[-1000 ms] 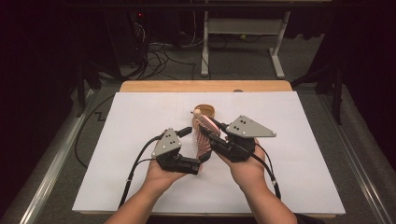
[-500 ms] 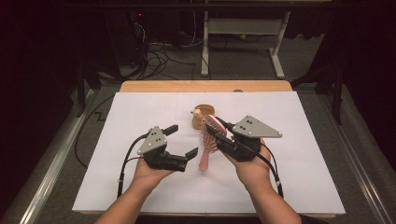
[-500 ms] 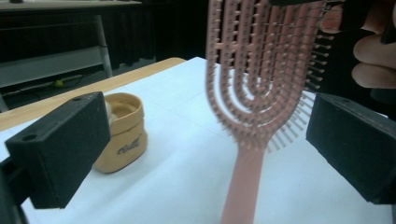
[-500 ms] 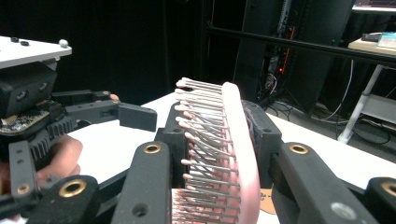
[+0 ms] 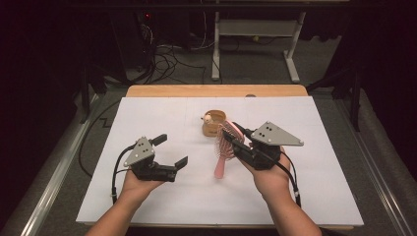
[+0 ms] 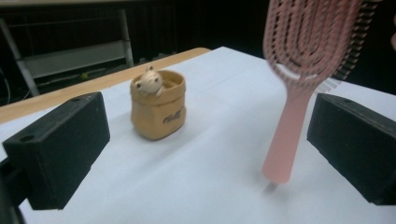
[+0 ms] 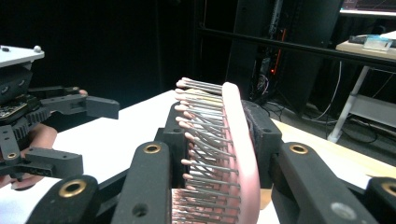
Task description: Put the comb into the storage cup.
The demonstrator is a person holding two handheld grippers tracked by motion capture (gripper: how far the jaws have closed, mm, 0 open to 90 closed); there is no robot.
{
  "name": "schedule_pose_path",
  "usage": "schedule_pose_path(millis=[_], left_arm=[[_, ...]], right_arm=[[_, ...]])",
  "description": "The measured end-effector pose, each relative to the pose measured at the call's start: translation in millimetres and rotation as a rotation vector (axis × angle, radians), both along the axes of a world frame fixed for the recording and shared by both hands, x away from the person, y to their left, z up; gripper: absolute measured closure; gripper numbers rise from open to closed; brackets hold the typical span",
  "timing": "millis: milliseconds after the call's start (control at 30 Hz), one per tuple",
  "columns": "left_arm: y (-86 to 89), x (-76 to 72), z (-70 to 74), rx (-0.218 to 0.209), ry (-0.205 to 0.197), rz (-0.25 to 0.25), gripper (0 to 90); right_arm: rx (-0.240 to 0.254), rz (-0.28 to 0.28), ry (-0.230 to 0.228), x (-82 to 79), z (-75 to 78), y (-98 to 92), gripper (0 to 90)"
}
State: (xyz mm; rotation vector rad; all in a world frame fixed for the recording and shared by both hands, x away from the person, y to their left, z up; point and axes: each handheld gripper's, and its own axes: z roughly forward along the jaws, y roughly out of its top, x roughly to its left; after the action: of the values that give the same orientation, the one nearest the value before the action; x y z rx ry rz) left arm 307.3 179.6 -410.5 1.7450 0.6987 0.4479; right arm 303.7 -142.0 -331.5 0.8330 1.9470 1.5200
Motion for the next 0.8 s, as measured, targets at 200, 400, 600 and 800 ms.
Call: schedule_pose_path(millis=[200, 400, 600, 800], left_arm=[[21.6, -3.4, -7.2, 0.013, 0.002, 0.034, 0.0], [37.5, -3.4, -20.3, 0.004, 0.025, 0.067, 0.0], [43.9, -5.1, -29.1, 0.004, 0.021, 0.076, 0.0], [46.9, -9.3, -32.0, 0.010, 0.008, 0.059, 0.0]], right_arm=[[-0.002, -0.009, -0.013, 0.2, 2.2, -4.4, 67.9], [-0.001, -0.021, -0.015, 1.8, 3.0, -8.1, 68.0], [-0.008, -0.030, -0.021, 4.0, 2.7, -9.6, 67.9], [-0.005, -0.039, -0.027, 5.1, 1.6, -11.1, 67.9]])
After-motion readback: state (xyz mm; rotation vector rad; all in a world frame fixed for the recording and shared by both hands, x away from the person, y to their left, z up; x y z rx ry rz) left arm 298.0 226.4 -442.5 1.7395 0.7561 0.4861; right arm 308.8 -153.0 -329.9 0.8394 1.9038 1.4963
